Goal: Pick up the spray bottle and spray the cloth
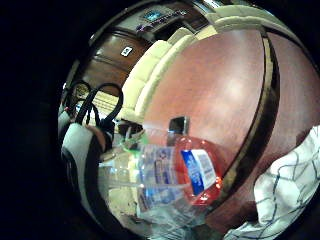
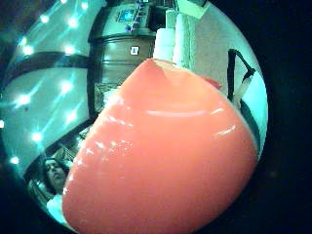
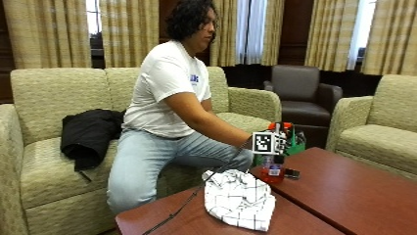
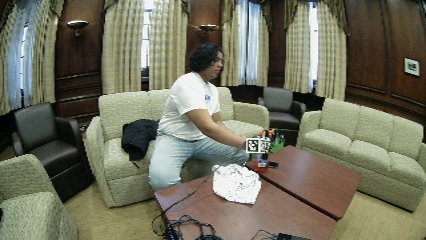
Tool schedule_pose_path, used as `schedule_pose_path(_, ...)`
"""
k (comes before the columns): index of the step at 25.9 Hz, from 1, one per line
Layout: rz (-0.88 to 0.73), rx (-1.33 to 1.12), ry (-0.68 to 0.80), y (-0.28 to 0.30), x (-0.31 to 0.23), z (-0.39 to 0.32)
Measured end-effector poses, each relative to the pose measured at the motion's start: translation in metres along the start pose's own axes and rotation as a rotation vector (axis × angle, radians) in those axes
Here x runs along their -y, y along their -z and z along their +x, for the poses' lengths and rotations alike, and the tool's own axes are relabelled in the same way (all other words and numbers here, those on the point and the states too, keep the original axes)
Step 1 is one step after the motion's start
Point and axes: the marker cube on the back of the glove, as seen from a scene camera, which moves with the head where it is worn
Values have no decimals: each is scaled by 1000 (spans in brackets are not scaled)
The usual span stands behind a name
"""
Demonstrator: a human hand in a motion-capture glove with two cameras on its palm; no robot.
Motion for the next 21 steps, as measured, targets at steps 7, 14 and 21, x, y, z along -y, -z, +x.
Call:
schedule_pose_path(7,-104,40,-64,2,-4,5)
schedule_pose_path(14,-280,40,-92,19,-28,5)
schedule_pose_path(21,-319,33,-83,40,-40,-11)
